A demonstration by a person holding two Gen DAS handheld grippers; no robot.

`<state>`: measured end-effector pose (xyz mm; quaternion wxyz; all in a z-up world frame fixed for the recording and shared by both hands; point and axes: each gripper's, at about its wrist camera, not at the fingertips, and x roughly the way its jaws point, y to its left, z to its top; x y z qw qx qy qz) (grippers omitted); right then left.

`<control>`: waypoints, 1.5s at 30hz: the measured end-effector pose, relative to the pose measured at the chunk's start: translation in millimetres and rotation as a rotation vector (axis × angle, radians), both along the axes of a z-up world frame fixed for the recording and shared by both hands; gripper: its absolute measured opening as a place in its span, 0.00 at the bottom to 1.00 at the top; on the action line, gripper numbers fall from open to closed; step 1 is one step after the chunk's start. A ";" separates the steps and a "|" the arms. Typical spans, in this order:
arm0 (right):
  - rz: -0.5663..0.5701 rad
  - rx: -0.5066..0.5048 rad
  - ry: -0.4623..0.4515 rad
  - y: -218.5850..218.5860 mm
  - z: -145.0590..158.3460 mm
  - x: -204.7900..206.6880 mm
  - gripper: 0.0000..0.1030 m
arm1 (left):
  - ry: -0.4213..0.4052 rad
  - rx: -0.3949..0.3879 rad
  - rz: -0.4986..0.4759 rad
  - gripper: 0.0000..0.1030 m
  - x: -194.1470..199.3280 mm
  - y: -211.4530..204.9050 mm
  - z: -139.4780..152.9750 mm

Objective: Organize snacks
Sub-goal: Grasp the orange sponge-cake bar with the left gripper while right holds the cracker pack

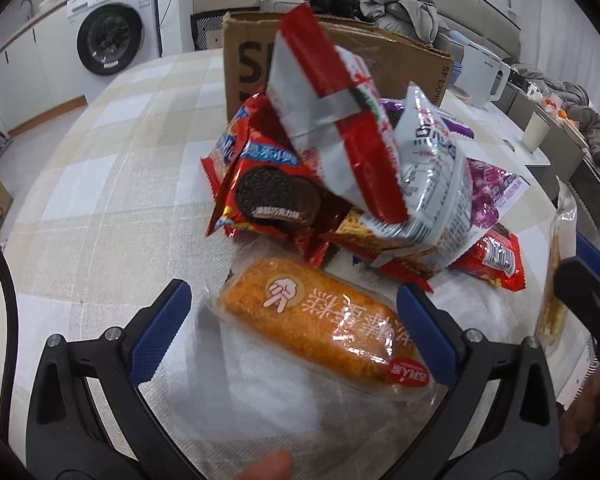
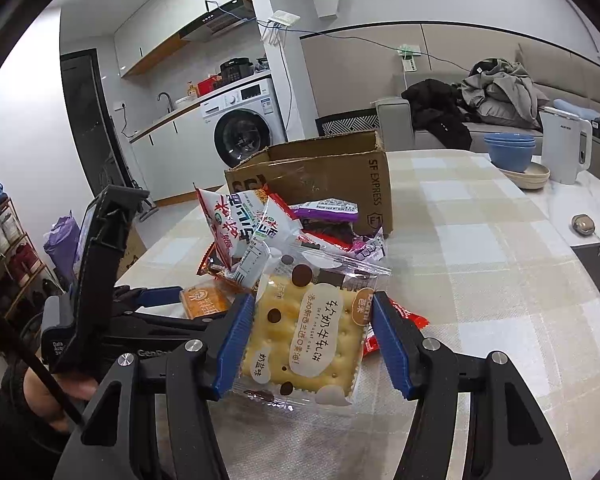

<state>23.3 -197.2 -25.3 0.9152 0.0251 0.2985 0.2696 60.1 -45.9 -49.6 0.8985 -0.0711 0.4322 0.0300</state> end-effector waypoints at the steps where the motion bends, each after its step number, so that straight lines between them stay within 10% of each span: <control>1: 0.001 -0.001 0.001 0.2 -0.2 0.1 0.58 | 0.004 0.002 0.004 0.99 -1.4 4.6 -0.9; 14: 0.002 -0.001 0.009 0.9 -1.0 1.5 0.58 | 0.038 -0.030 0.031 0.98 7.4 25.1 -9.2; 31: 0.001 -0.004 0.012 3.0 -2.6 4.1 0.58 | 0.011 -0.039 -0.031 0.49 6.2 17.6 -24.6; 45: 0.026 0.011 0.007 5.9 -0.3 6.2 0.58 | -0.054 -0.103 -0.042 0.36 -39.5 58.5 -14.0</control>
